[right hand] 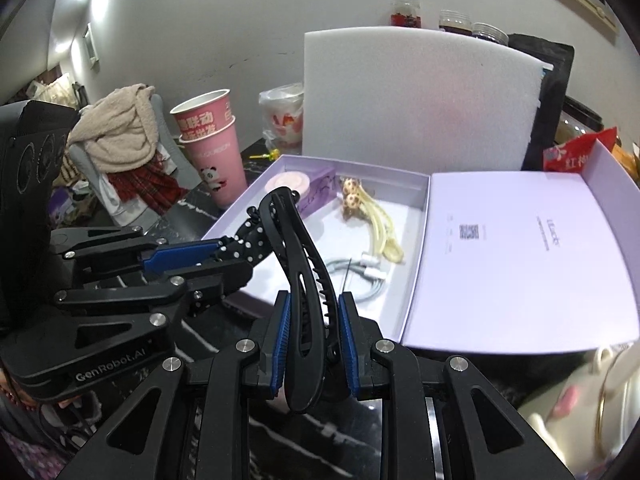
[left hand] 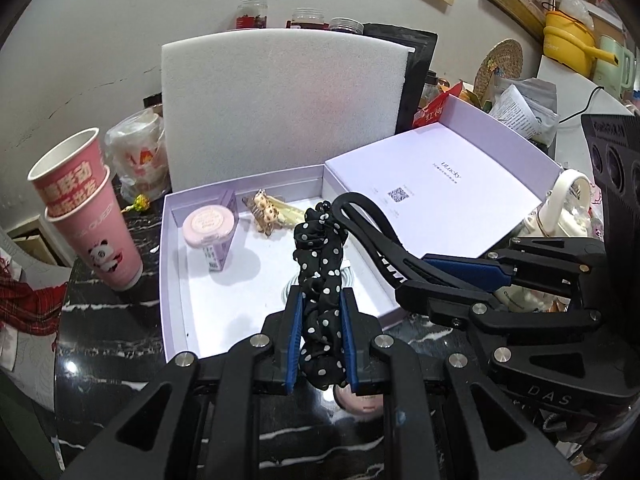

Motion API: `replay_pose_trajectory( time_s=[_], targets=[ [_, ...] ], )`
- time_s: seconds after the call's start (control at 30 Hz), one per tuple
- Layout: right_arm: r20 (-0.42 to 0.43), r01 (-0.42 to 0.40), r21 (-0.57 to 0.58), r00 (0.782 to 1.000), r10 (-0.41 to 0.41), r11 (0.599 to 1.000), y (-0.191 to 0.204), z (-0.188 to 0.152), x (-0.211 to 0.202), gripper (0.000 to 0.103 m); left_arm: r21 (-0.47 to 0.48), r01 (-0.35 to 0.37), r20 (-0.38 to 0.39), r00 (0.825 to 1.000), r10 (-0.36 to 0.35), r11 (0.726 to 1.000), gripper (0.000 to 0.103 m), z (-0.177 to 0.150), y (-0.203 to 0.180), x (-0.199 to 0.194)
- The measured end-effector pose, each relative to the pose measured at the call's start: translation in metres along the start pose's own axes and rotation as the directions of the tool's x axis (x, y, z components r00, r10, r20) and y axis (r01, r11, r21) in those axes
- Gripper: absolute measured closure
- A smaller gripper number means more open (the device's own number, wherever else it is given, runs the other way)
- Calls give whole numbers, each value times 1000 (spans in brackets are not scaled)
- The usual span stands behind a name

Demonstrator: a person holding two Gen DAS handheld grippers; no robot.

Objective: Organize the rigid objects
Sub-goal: 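Carry the scrunchie and hair clip with both tools over the gift box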

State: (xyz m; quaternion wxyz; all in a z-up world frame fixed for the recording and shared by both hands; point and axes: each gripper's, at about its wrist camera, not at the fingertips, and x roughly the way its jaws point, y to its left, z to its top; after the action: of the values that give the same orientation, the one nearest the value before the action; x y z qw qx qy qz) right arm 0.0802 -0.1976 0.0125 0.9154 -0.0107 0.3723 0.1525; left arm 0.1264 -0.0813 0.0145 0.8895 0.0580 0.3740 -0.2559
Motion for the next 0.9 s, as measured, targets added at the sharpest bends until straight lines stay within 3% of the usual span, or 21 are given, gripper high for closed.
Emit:
replay_pose_trajectory(
  time_s=[0.9],
  targets=[
    [31, 38, 10, 999, -38, 999, -40, 72, 29, 80, 78, -12, 63, 998, 7, 997, 85, 79, 20, 49]
  ],
)
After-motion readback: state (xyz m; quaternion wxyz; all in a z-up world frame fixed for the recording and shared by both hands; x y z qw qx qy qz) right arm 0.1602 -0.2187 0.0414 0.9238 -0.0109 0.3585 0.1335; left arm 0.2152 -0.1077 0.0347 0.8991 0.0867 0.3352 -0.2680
